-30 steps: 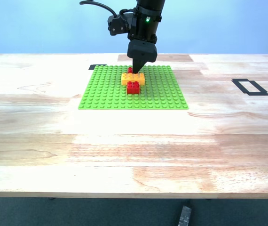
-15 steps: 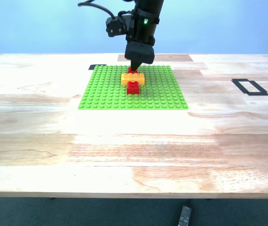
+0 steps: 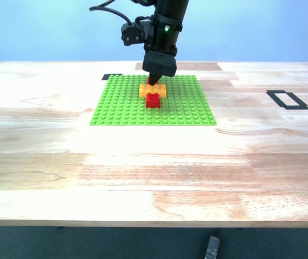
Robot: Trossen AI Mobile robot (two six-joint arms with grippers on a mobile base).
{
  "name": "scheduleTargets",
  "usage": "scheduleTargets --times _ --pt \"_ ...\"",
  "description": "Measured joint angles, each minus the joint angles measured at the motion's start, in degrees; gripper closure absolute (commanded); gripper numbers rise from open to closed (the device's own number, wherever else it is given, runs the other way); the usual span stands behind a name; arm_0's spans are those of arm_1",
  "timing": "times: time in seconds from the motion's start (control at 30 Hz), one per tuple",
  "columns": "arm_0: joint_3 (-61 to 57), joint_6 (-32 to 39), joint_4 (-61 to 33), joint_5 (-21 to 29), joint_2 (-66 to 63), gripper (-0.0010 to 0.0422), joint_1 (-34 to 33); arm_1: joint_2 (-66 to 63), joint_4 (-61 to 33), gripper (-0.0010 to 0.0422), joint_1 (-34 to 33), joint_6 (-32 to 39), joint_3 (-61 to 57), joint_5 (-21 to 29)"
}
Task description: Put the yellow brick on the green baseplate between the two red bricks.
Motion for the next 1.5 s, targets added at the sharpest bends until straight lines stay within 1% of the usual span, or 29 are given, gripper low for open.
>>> scheduleTargets --times 0.3,0.4,0.53,0.7,0.9,1.1,1.27,1.37,1.5 --pt "0.0 0.0 -0.2 0.0 0.02 0.0412 0.0 1.29 2.03 0.0403 -0.02 0.22 -1.44 -0.2" --pt "-0.02 0.0 -0.2 0.02 0.0 0.0413 0.0 1.46 3.39 0.0403 -0.17 -0.15 -2.12 0.22" --pt "-0.02 0.0 -0.26 0.02 0.0 0.0412 -0.02 2.84 2.97 0.0403 -0.13 -0.17 -1.01 2.14" --pt "-0.02 0.0 -0.26 0.0 0.02 0.0413 0.0 4.57 2.38 0.0403 -0.17 0.35 -0.09 0.61" --pt "-0.02 1.27 -0.24 0.02 0.0 0.0412 -0.02 3.58 3.5 0.0403 -0.02 -0.09 -1.42 1.36" --pt "-0.02 1.27 -0.22 0.0 -0.02 0.0412 -0.02 -0.61 2.58 0.0403 -0.2 0.09 -1.29 1.64" --pt "-0.02 1.22 -0.15 -0.04 -0.31 0.0413 -0.02 -8.13 3.58 0.0403 -1.16 -0.15 -1.14 1.92" --pt "-0.02 1.16 0.15 -0.04 -0.42 0.0413 -0.02 -12.35 3.41 0.0403 -2.64 0.22 -2.54 1.66" --pt "-0.02 1.14 0.26 -0.66 -0.42 0.0413 0.0 -19.08 4.04 0.0403 -6.23 3.32 -6.36 1.53"
